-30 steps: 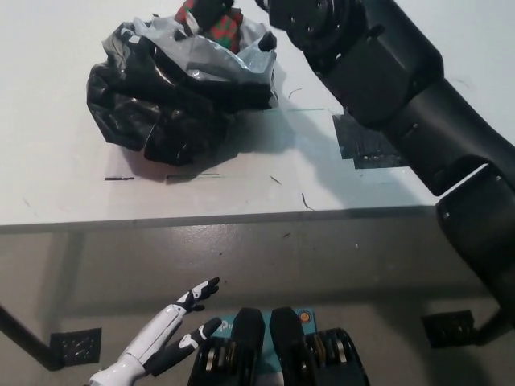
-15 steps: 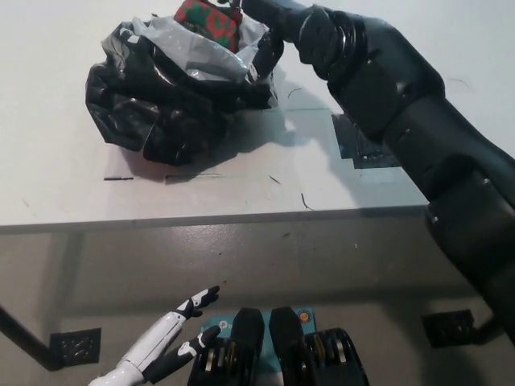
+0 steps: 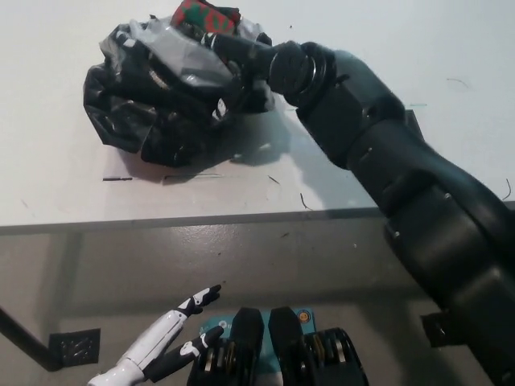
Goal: The robot uses its right hand to pick up a bag of coffee beans and puts it in the black plastic bag, then the robot grabs the top of the bag and lifts it.
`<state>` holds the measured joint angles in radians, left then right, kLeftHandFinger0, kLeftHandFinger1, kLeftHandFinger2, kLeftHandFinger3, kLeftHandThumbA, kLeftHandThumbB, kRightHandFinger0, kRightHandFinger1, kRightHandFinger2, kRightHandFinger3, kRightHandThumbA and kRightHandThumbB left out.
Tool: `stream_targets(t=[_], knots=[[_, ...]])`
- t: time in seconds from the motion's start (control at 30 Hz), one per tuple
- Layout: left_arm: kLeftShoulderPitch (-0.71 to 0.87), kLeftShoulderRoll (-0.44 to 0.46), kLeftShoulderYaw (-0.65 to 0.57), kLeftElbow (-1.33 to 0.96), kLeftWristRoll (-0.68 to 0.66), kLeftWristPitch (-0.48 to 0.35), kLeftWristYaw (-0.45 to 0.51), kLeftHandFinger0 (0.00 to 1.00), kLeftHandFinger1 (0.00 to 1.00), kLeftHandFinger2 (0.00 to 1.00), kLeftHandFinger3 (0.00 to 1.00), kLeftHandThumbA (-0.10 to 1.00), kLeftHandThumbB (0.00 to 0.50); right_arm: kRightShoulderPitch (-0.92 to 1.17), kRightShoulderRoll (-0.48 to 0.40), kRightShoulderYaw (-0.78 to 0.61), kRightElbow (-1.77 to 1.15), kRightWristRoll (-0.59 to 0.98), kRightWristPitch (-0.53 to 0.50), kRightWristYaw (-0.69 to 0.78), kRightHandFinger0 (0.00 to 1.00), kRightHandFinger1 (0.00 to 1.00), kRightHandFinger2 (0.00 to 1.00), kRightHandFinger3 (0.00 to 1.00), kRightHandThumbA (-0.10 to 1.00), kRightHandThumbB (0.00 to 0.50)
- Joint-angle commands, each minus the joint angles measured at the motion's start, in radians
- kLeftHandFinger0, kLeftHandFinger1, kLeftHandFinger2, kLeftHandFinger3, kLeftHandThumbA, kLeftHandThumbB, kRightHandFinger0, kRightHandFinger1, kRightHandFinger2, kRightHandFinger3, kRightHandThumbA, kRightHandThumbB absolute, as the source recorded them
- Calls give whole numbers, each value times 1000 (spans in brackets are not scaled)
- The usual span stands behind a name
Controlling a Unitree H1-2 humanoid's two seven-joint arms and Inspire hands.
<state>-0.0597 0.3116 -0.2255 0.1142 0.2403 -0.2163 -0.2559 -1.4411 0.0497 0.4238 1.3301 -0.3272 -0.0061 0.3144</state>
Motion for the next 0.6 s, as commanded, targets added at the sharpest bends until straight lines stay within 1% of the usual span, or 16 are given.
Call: stream_targets(t=[0.0, 0.1, 0.13, 0.17, 0.2, 0.23, 0.27, 0.3, 0.33, 0.37, 0.4, 0.43, 0.47, 0.5, 0.53, 0.57], knots=[[-15, 19, 0, -29, 1, -2, -16, 982, 1000, 1000, 1000, 911, 337, -44, 25, -25, 6, 20, -29, 54, 1000, 1000, 1000, 1000, 889, 500], [-17, 19, 0, -32, 3, 0, -21, 978, 1000, 1000, 1000, 914, 333, -43, 47, 7, 16, -21, -19, 43, 1000, 1000, 1000, 1000, 890, 500], [-17, 20, 0, -33, 2, 4, -23, 971, 1000, 1000, 1000, 916, 334, -42, 55, 25, 26, -40, -15, 40, 1000, 1000, 1000, 1000, 850, 500], [-18, 20, 0, -33, 4, 6, -24, 970, 1000, 1000, 1000, 916, 334, -42, 61, 38, 34, -54, -12, 38, 1000, 1000, 1000, 1000, 841, 500], [-17, 20, -1, -36, 4, 11, -27, 977, 1000, 1000, 1000, 919, 337, -40, 65, 46, 37, -62, -9, 28, 1000, 1000, 1000, 1000, 717, 483], [-19, 20, -1, -40, 2, 17, -31, 987, 1000, 1000, 1000, 914, 333, -33, 72, 80, 40, -100, -1, -46, 1000, 1000, 1000, 1000, 421, 380], [-20, 20, -1, -40, 1, 18, -32, 987, 1000, 1000, 1000, 914, 333, -29, 76, 100, 40, -126, 4, -95, 1000, 1000, 1000, 1000, 421, 380], [-22, 20, -1, -40, 0, 20, -35, 991, 1000, 1000, 1000, 911, 333, -21, 78, 126, 40, -156, 0, -179, 502, 636, 741, 880, -15, 260], [-24, 20, -2, -42, 0, 26, -38, 1000, 1000, 1000, 1000, 908, 335, -13, 74, 136, 36, -169, -15, -247, 173, 282, 365, 461, -83, 195], [-26, 20, -3, -43, 1, 30, -40, 1000, 1000, 1000, 1000, 907, 335, -7, 71, 144, 34, -178, -27, -296, 35, 154, 338, 413, -97, 205], [-30, 22, -5, -50, 7, 42, -44, 1000, 1000, 1000, 1000, 901, 327, -12, 58, 140, 30, -178, -40, -377, 7, 93, 299, 286, -99, 150], [-32, 22, -5, -52, 10, 45, -45, 1000, 1000, 1000, 1000, 899, 326, -16, 54, 136, 29, -175, -42, -397, 1, 129, 424, 351, -100, 168], [-38, 25, -8, -49, 20, 41, -45, 1000, 1000, 1000, 1000, 910, 326, -30, 41, 124, 23, -165, -52, -416, 0, 275, 702, 584, -100, 159], [-41, 27, -9, -48, 22, 40, -45, 1000, 1000, 1000, 1000, 909, 326, -37, 35, 120, 22, -163, -57, -427, 0, 330, 780, 678, -100, 150], [-45, 27, -9, -44, 23, 37, -45, 1000, 1000, 1000, 1000, 908, 328, -46, 27, 117, 19, -162, -62, -440, 31, 400, 846, 765, -100, 138], [-46, 27, -9, -41, 25, 33, -43, 1000, 1000, 1000, 1000, 907, 328, -51, 23, 115, 18, -162, -65, -446, 40, 443, 870, 827, -100, 136]])
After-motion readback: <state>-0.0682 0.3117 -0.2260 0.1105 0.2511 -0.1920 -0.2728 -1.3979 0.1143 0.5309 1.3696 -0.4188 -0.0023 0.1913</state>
